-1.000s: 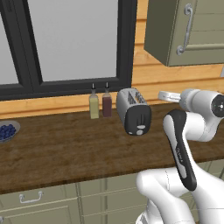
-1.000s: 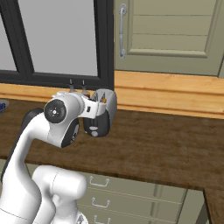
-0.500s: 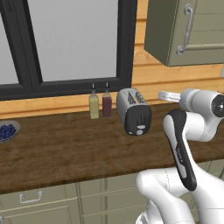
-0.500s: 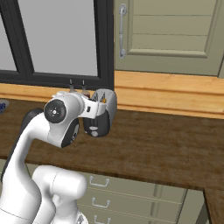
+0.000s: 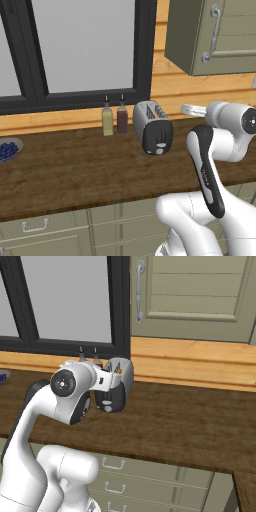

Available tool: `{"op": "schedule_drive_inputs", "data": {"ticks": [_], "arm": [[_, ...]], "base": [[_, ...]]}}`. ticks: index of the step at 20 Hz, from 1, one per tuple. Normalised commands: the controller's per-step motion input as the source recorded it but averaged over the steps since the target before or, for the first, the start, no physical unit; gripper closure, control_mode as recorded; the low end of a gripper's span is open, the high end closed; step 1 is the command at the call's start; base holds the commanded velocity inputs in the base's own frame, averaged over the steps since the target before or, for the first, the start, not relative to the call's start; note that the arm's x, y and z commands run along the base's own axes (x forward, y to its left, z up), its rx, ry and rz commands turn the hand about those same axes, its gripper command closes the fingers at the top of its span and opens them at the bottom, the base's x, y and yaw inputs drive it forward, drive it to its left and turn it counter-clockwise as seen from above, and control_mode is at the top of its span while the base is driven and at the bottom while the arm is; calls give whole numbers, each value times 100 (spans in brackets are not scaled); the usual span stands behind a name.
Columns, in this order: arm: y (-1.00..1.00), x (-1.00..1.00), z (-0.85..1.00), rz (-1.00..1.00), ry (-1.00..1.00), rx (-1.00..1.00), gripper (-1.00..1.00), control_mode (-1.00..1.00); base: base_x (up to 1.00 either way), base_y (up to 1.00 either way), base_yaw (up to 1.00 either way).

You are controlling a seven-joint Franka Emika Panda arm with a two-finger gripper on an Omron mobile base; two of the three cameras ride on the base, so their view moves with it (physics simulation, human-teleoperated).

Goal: Start the toaster. Once the lever pops up, take the bread to the plate on the dining counter.

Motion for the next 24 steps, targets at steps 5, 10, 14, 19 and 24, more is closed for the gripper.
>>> {"op": "schedule_drive_inputs", "data": {"ticks": [5,10,14,19,24], "arm": [[0,0,0,0,0,0,100,-100],[0,0,0,0,0,0,100,-100],[0,0,0,0,0,0,100,-100],[0,0,0,0,0,0,100,-100],[0,0,0,0,0,0,100,-100]], "base": [[0,0,0],[0,0,0],[0,0,0],[0,0,0],[0,0,0]]}}
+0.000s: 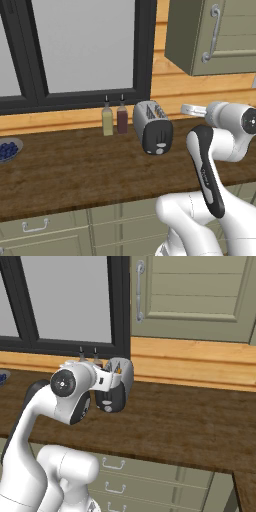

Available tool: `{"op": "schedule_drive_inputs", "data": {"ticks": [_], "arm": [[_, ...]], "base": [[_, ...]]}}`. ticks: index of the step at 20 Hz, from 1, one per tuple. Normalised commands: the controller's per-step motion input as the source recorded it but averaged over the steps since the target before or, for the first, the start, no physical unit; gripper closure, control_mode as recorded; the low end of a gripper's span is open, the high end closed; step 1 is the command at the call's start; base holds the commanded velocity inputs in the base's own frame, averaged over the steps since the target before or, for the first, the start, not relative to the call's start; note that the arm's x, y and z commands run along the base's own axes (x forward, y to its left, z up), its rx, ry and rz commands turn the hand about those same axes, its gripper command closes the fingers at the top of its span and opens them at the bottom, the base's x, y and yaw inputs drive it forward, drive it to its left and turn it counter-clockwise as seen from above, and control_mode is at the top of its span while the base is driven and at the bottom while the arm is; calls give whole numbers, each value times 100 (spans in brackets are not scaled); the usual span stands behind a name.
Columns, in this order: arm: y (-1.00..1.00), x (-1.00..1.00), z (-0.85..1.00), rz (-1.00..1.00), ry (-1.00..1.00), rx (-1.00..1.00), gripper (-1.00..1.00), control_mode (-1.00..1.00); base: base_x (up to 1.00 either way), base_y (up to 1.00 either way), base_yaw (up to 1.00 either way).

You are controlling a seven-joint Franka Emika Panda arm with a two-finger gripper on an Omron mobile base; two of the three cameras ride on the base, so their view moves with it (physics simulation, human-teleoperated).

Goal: Start the toaster. Once the lever pops up, take the bread to the plate on the dining counter.

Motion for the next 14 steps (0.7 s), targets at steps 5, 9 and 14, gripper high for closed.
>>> {"op": "schedule_drive_inputs", "data": {"ticks": [5,9,14], "arm": [[0,0,0,0,0,0,100,-100],[0,0,0,0,0,0,100,-100],[0,0,0,0,0,0,100,-100]], "base": [[0,0,0],[0,0,0],[0,0,0]]}}
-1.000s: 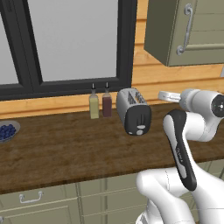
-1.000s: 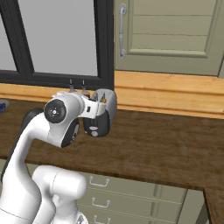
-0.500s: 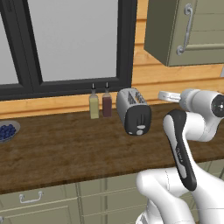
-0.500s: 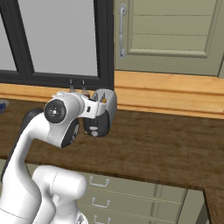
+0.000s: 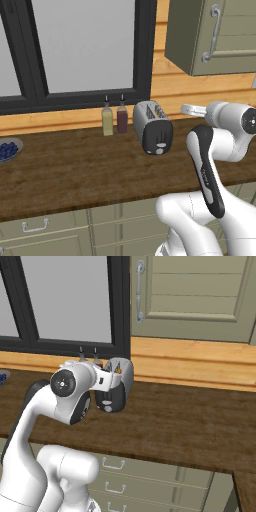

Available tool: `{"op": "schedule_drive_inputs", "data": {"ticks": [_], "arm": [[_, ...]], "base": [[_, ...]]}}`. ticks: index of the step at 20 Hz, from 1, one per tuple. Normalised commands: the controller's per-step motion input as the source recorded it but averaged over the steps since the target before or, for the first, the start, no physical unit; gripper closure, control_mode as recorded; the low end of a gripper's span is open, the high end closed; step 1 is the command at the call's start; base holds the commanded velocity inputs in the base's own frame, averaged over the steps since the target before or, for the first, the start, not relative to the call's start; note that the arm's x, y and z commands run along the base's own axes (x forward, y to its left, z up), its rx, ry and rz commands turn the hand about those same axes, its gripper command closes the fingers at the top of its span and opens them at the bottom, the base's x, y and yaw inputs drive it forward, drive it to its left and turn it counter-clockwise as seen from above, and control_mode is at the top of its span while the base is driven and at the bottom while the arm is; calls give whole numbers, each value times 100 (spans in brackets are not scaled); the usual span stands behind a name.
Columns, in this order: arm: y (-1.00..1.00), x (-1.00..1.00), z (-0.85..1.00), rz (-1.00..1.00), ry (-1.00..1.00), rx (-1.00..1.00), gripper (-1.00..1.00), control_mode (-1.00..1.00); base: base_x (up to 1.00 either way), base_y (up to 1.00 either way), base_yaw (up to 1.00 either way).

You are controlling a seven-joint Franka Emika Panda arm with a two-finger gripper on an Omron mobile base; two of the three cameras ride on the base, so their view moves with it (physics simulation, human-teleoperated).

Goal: Start the toaster. Once the lever pops up, take the bread to the plate on the dining counter.

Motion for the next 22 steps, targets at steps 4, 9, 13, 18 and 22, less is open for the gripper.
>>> {"op": "schedule_drive_inputs", "data": {"ticks": [4,9,13,18,22], "arm": [[0,0,0,0,0,0,100,-100],[0,0,0,0,0,0,100,-100],[0,0,0,0,0,0,100,-100],[0,0,0,0,0,0,100,-100],[0,0,0,0,0,0,100,-100]], "base": [[0,0,0],[0,0,0],[0,0,0],[0,0,0],[0,0,0]]}}
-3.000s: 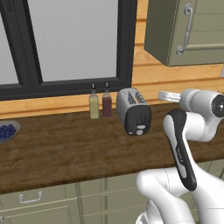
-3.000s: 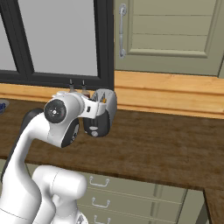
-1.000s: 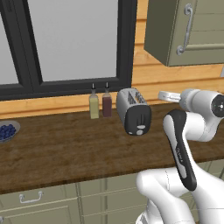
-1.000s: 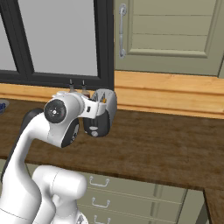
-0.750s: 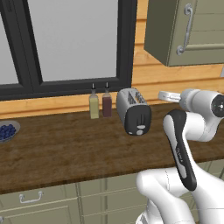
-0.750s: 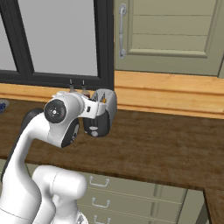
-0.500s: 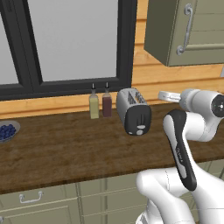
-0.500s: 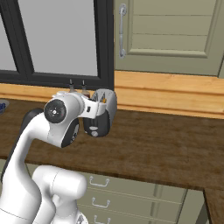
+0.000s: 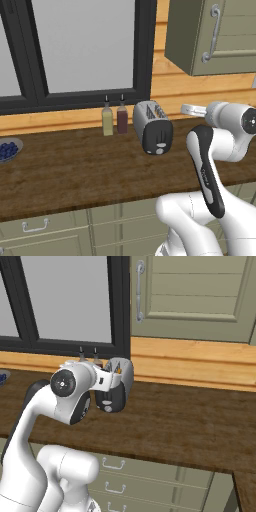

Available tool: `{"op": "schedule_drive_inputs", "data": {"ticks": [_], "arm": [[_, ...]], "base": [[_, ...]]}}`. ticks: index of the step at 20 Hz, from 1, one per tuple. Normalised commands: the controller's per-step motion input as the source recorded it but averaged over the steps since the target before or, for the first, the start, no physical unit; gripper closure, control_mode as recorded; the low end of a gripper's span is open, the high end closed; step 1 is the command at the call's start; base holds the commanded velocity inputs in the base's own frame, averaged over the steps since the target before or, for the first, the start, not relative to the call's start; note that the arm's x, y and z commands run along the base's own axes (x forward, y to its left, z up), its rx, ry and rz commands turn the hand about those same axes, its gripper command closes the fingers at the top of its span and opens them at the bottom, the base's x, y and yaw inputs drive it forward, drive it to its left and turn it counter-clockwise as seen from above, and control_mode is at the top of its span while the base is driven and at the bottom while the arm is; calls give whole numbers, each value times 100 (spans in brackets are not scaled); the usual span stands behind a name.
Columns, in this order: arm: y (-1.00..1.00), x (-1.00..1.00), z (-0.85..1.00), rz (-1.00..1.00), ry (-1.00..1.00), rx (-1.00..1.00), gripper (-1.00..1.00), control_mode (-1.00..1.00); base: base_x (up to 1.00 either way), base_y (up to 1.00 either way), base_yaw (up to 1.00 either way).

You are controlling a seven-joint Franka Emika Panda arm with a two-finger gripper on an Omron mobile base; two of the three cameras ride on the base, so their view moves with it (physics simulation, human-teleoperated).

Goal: Start the toaster. Once the lever pops up, take the bread to the plate on the dining counter.

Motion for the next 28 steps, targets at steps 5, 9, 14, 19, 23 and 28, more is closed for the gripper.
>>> {"op": "schedule_drive_inputs", "data": {"ticks": [5,9,14,19,23,28], "arm": [[0,0,0,0,0,0,100,-100],[0,0,0,0,0,0,100,-100],[0,0,0,0,0,0,100,-100],[0,0,0,0,0,0,100,-100],[0,0,0,0,0,0,100,-100],[0,0,0,0,0,0,100,-100]], "base": [[0,0,0],[0,0,0],[0,0,0],[0,0,0],[0,0,0],[0,0,0]]}}
